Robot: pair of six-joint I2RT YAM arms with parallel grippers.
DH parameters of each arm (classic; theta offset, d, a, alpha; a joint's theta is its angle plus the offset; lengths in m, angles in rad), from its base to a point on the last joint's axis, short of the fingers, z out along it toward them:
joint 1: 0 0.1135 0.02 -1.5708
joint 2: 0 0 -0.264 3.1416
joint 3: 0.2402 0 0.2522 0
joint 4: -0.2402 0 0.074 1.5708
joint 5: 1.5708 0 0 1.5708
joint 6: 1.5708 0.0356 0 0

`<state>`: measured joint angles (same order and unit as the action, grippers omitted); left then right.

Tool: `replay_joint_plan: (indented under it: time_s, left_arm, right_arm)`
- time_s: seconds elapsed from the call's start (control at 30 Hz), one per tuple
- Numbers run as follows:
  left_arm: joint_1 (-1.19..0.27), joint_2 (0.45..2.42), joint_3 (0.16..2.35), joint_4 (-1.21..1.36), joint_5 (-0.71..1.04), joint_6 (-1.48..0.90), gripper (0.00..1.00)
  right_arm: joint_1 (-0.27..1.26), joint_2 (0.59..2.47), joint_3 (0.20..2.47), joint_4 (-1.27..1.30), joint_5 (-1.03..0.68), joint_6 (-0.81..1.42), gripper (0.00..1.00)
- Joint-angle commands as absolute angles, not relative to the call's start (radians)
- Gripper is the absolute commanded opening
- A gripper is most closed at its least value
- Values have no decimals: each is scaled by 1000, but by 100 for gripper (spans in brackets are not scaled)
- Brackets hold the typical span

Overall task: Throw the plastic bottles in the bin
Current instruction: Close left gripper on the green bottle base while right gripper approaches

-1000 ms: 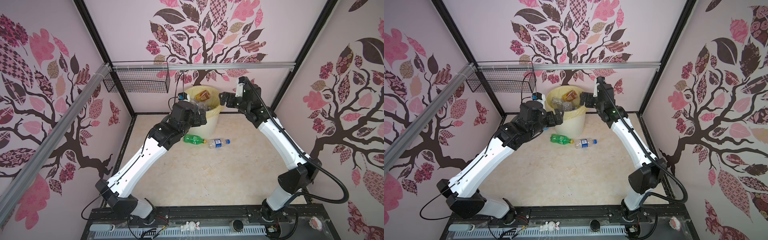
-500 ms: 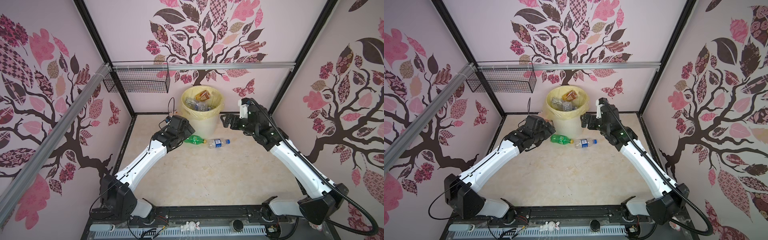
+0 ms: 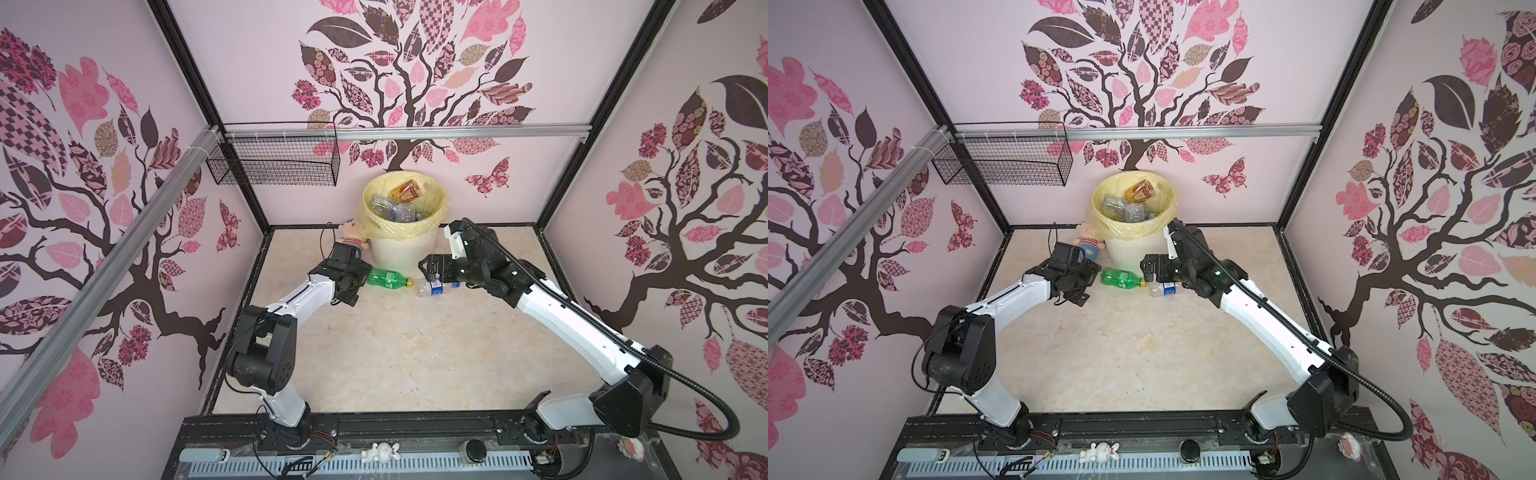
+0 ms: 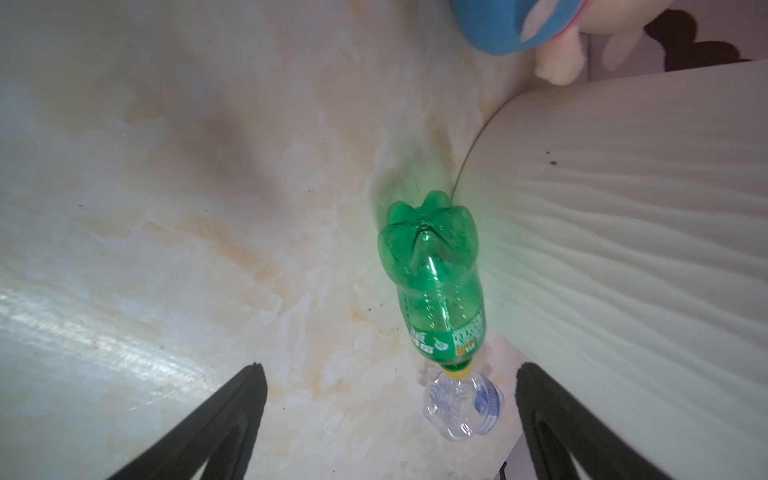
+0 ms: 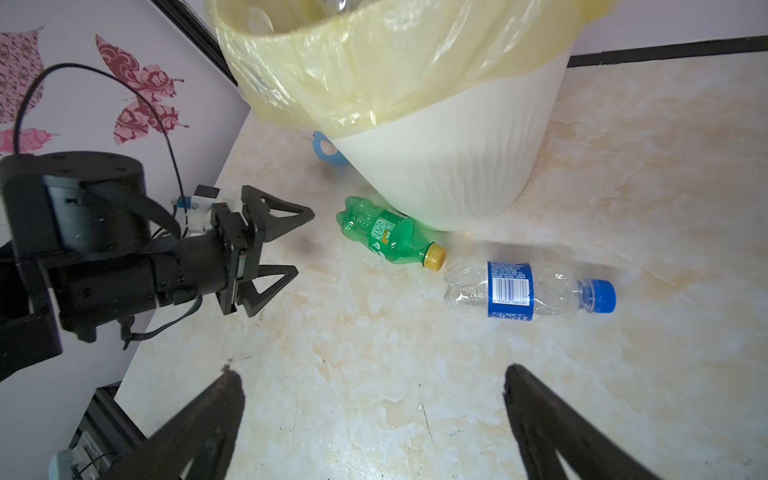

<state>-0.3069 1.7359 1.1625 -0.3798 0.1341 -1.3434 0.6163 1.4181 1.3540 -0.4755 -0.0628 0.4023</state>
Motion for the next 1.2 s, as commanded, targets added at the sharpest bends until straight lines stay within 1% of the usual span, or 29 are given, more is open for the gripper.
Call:
replay_joint_plan:
  time_s: [0.0,0.1,0.27,0.6,0.83,1.0,1.17]
  left_arm:
    - [-301,1802,1212,-307,210,-1360,97]
    - [-295,1854,1219,-263,244,-1385,97]
    - [-287,1895,1213,-197,247,-1420,97]
    - [-282,1935,1221,-130,276,-1452,94]
    - [-283,2013,1288,-93,308,-1453,88]
    - [-284,2037,1290,-93,320,-1446,84]
    - [-281,2054,1248,-70,338,-1437,74]
  right_arm:
    - [644,1457,1353,-488,-48,400,100]
    - [656,1455,1333,-488,-48,436,100]
    - [667,1410,1271,-473,-31,443,100]
    - [667,1375,1218,-472,-17,436,100]
    - [667,1414,1252,-476,-15,428,100]
    - [667,1417,1268,-484,-8,430,100]
    - [666,1390,1241,-475,15,444,100]
